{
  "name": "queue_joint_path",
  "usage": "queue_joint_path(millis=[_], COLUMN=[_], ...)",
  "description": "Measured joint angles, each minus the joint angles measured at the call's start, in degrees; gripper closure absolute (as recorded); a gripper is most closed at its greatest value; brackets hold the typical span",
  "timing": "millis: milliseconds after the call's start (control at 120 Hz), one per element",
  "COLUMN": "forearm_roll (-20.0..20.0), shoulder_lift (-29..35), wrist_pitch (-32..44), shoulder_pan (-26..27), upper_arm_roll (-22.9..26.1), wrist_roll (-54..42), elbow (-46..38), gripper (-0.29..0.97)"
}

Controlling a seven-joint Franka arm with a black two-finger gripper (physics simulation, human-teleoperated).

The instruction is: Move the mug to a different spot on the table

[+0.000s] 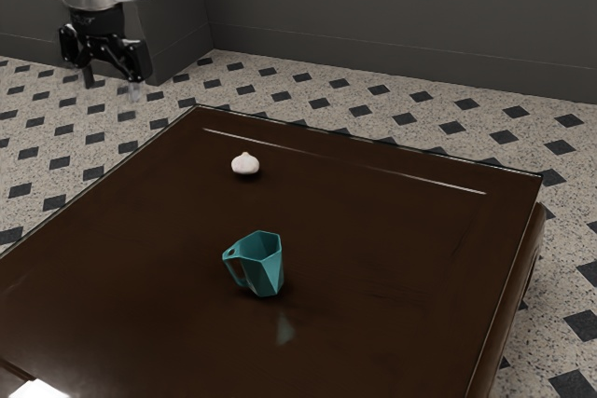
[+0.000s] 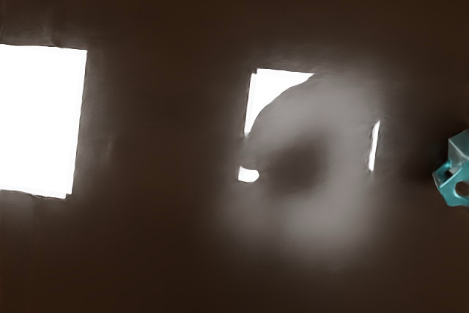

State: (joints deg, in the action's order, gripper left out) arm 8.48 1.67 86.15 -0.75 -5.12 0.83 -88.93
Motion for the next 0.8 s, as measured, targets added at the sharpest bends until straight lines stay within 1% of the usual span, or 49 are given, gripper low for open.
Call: queue_joint_path(millis=[83, 167, 217, 267, 317, 358, 425, 483, 675, 800], forearm_roll=[-0.17, -0.44, -0.77, -2.11, -3.91, -6.16, -9.43, -11.45, -15.23, -16.77], shoulder_lift=[-0.04, 0.02, 0.21, 0.73, 1.64, 3.07, 4.12, 4.73, 4.56, 4.38], wrist_pitch=[1.8, 4.89, 7.87, 10.2, 12.04, 13.36, 15.01, 16.27, 22.74, 27.49], shoulder_pan=[1.28, 3.3, 4.59, 6.01, 7.03, 7.91, 6.61, 6.11, 8.7, 8.73], upper_arm_roll=[0.08, 0.04, 0.03, -0.21, -0.38, -1.27, -2.04, -2.57, -2.98, -3.04], wrist_roll=[0.38, 0.91, 3.04, 6.62, 11.36, 15.83, 23.29, 30.06, 52.9, 66.83], elbow=[-0.76, -4.62, -7.52, -11.03, -15.4, -19.34, -22.9, -25.4, -31.98, -36.2], gripper=[0.0, 0.0, 0.0, 0.0, 0.0, 0.0, 0.0, 0.0, 0.0, 0.0])
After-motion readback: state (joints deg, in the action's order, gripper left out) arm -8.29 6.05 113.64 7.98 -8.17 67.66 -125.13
